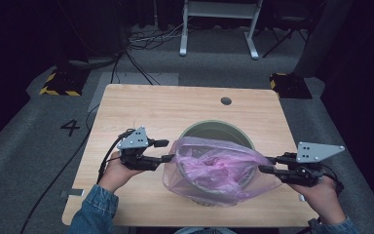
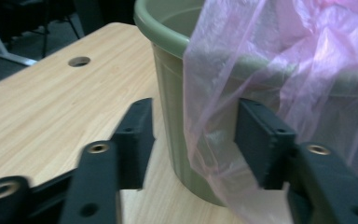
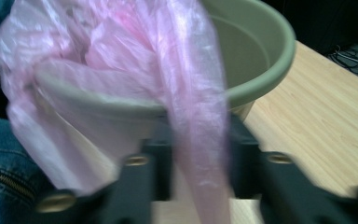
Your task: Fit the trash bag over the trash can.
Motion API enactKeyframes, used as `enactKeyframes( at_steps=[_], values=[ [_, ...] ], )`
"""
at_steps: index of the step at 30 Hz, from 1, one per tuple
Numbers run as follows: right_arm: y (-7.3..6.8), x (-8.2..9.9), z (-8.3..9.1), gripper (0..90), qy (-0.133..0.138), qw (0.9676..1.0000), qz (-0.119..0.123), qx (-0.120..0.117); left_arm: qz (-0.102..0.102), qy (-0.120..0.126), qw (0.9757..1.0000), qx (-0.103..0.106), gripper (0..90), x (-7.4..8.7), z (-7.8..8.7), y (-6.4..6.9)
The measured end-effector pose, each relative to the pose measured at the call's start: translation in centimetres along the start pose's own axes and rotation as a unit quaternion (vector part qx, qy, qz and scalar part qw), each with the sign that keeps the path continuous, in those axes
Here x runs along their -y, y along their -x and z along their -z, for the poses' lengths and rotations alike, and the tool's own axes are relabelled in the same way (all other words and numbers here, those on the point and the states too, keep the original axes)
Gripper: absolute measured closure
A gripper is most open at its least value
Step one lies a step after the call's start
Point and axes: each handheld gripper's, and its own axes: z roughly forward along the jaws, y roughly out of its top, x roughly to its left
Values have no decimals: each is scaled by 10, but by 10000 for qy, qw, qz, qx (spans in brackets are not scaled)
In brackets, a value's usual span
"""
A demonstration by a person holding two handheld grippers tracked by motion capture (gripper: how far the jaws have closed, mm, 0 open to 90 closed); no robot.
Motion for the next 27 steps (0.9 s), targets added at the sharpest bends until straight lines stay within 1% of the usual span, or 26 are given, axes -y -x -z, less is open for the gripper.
enactKeyframes(
  at_steps=[2,3,5,7,8,9,10,11,13,14,15,16,17,19,21,23,24,27],
  values=[
    [3,-2,1,820,30,10000,-55,30,113,-81,9999,9,556,-1,-3,0],
    [4,-2,0,826,24,10000,-68,47,166,-120,9998,55,553,-1,-5,0],
    [5,-2,-1,838,-15,9999,-69,99,191,-172,9994,235,528,0,-10,1],
    [6,-2,-4,841,-81,9998,-81,134,230,-212,9992,238,452,1,-13,1],
    [7,-2,-5,843,-80,9998,-76,153,266,-193,9991,265,408,2,-13,1],
    [7,-3,-5,842,-88,9998,-97,166,336,-171,9986,370,393,4,-12,0],
    [8,-3,-5,843,-102,9998,-94,168,309,-181,9986,385,391,6,-13,1],
    [8,-3,-5,843,-117,9997,-79,182,213,-288,9988,332,393,8,-13,2],
    [8,-3,-5,843,-167,9996,-69,196,157,-373,9986,342,406,10,-15,5],
    [8,-2,-6,843,-175,9996,-67,199,136,-353,9987,343,425,10,-15,6],
    [8,-2,-6,844,-180,9996,-62,211,128,-323,9987,365,461,10,-15,6],
    [8,-3,-6,846,-178,9996,-57,218,76,-287,9990,337,511,10,-15,6],
    [8,-3,-6,847,-172,9996,-53,221,75,-252,9993,268,550,9,-15,7],
    [7,-3,-5,849,-162,9996,-52,219,49,-230,9997,55,670,8,-16,7],
    [7,-3,-5,854,-174,9996,-48,196,21,-214,9997,-105,783,7,-15,8],
    [7,-3,-4,863,-192,9996,-45,200,-95,-184,9994,-267,875,5,-13,11],
    [7,-4,-3,864,-179,9996,-43,211,-117,-142,9994,-300,896,4,-11,12],
    [8,-4,-1,865,-142,9996,-57,237,-225,-38,9988,-435,899,-1,-5,16]
  ],
)
